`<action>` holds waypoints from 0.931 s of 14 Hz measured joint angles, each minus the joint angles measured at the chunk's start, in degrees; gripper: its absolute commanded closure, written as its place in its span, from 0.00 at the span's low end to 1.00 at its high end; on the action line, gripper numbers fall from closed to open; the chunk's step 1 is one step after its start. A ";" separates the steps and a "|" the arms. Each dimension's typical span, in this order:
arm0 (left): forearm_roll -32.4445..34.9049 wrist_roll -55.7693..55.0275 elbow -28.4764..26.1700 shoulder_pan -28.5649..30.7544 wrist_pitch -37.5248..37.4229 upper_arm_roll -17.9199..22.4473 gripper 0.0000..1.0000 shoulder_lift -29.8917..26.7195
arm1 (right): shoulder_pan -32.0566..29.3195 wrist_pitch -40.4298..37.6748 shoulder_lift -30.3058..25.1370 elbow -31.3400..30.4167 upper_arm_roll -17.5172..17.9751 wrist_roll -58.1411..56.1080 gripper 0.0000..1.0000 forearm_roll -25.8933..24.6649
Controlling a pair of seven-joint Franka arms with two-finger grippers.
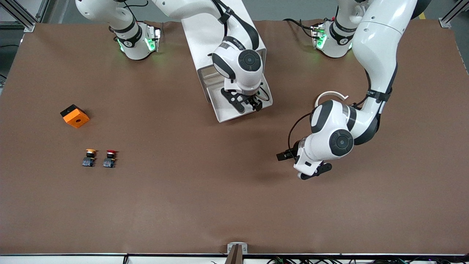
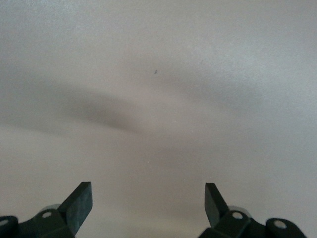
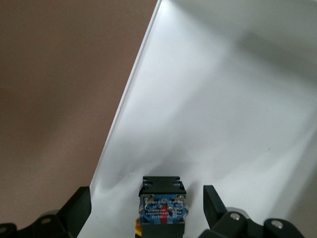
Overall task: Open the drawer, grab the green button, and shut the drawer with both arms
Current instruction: 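Grasp the green button with the right gripper and lift it out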
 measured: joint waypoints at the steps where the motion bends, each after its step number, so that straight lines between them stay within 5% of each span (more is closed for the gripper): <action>1: 0.02 0.02 -0.02 0.01 0.28 0.05 0.00 0.00 | 0.17 0.20 0.23 0.04 0.00 0.00 0.00 0.00; 7: 0.19 0.06 -0.70 0.73 0.53 0.54 0.00 0.18 | 0.35 0.26 0.30 0.21 0.00 -0.09 0.01 0.00; 8: 0.19 0.10 -0.79 0.97 0.54 0.57 0.00 0.25 | 0.41 0.26 0.30 0.21 0.01 -0.09 0.08 0.00; 10: 0.22 0.16 -0.84 1.45 0.58 0.69 0.00 0.34 | 0.48 0.26 0.30 0.21 0.01 -0.12 0.26 0.00; 13: 0.23 0.19 -0.91 1.96 0.62 0.77 0.00 0.44 | 0.62 0.26 0.30 0.21 0.01 -0.12 0.95 0.00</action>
